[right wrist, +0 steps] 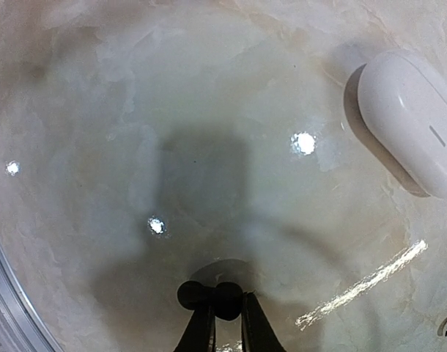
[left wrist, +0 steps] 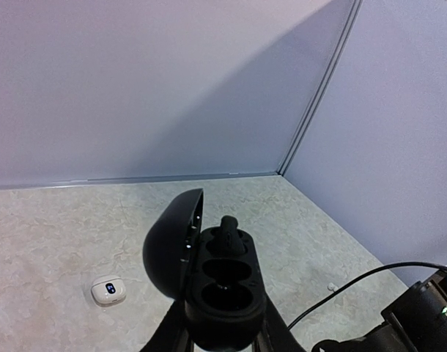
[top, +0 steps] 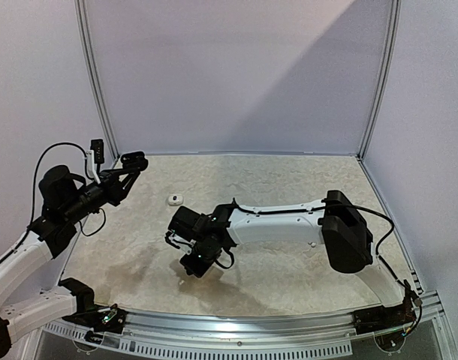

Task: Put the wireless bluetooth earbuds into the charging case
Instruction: Pick up the left earbud from the center of the board, then insert the left earbud into the left side groove of the charging case.

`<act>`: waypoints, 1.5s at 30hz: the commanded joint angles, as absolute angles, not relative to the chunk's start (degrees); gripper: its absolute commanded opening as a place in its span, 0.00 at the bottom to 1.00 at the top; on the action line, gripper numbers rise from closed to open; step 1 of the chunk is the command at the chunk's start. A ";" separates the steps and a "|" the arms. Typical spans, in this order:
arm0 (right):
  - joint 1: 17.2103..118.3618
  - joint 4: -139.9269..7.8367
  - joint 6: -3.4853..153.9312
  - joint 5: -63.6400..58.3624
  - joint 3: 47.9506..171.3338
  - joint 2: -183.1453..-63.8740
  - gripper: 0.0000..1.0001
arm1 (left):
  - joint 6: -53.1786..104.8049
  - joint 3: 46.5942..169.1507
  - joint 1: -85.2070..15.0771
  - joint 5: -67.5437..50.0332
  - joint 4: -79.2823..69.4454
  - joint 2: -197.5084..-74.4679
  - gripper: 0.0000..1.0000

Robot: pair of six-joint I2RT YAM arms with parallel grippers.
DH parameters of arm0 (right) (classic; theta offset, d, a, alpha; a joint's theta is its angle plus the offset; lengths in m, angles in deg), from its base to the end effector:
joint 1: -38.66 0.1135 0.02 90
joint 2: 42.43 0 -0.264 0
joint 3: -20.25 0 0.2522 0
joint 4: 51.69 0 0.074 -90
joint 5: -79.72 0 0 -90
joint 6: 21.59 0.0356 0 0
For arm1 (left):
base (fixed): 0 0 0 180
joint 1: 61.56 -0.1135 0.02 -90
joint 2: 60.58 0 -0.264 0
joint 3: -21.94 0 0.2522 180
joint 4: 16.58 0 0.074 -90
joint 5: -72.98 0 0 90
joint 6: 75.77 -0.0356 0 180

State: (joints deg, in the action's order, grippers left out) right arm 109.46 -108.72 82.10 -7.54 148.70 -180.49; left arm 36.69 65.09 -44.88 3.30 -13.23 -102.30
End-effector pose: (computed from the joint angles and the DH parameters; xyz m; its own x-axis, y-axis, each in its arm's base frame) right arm 0.1656 0.4808 0.1473 -0.5181 -0.7688 -0.3749 -0.8511 0.5070 0.1365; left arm 0.1712 -0.0642 0.2919 -0.2595 -0.2962 -0.9192 0.5437 0.7418 -0.3926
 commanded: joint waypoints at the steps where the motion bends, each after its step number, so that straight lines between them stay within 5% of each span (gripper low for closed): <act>1: 109.77 -109.36 82.32 -6.89 146.24 -178.88 0.00 | 35.43 64.02 -45.63 3.70 -14.35 -102.41 0.00; 9: 107.81 -103.56 86.21 -12.77 143.13 -170.69 0.00 | 28.92 62.03 -45.37 4.76 -18.33 -102.97 0.00; 23: 107.88 -97.81 85.89 -33.25 158.99 -159.56 0.00 | 20.00 59.11 -42.85 7.15 -37.77 -109.38 0.00; 45: 111.40 -92.69 77.94 -37.03 170.16 -168.19 0.00 | 12.87 61.10 -33.57 2.49 -48.37 -118.97 0.00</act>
State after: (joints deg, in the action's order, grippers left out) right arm 111.04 -92.08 78.82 -36.43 168.53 -167.35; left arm 14.59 59.95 -34.91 4.70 -47.15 -118.05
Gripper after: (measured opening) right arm 0.090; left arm 0.246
